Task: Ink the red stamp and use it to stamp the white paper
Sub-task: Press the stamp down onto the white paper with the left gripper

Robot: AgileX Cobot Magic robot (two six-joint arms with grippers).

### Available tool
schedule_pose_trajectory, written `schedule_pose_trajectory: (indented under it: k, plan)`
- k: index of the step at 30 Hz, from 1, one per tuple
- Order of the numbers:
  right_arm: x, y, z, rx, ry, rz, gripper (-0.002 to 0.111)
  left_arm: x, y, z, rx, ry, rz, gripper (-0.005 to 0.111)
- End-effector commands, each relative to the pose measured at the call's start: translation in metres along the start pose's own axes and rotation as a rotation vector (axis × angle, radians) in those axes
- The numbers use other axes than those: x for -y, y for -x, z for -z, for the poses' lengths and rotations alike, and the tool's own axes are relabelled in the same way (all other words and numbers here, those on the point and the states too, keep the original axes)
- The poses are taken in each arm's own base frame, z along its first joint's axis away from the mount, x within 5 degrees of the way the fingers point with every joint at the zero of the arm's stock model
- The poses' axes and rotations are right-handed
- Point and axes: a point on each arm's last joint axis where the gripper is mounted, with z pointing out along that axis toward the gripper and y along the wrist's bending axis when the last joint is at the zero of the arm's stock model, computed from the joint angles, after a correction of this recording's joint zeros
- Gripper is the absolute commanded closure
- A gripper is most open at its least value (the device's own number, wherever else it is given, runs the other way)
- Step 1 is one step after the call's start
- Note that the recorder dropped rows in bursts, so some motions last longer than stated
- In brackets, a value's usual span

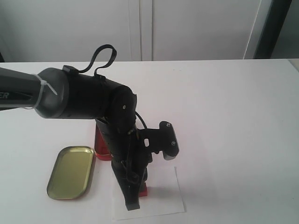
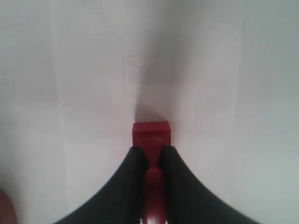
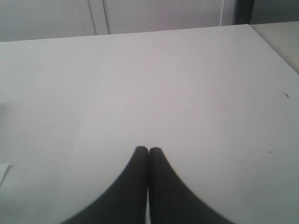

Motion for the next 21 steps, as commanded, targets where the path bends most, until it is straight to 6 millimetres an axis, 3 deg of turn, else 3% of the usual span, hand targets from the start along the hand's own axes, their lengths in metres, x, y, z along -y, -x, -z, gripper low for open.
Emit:
schedule_pose_trajectory:
  k: [1, 21]
  plan:
    - [-0.0001, 0.0009, 0.0002, 0.015, 0.003, 0.001, 0.108, 0.0044, -0.0057, -0.0357, -0.045, -0.052, 0.020, 0.107]
    - [-0.0001, 0.0009, 0.0002, 0.015, 0.003, 0.001, 0.108, 0.0032, -0.0077, -0.0356, -0.064, -0.042, -0.019, 0.107]
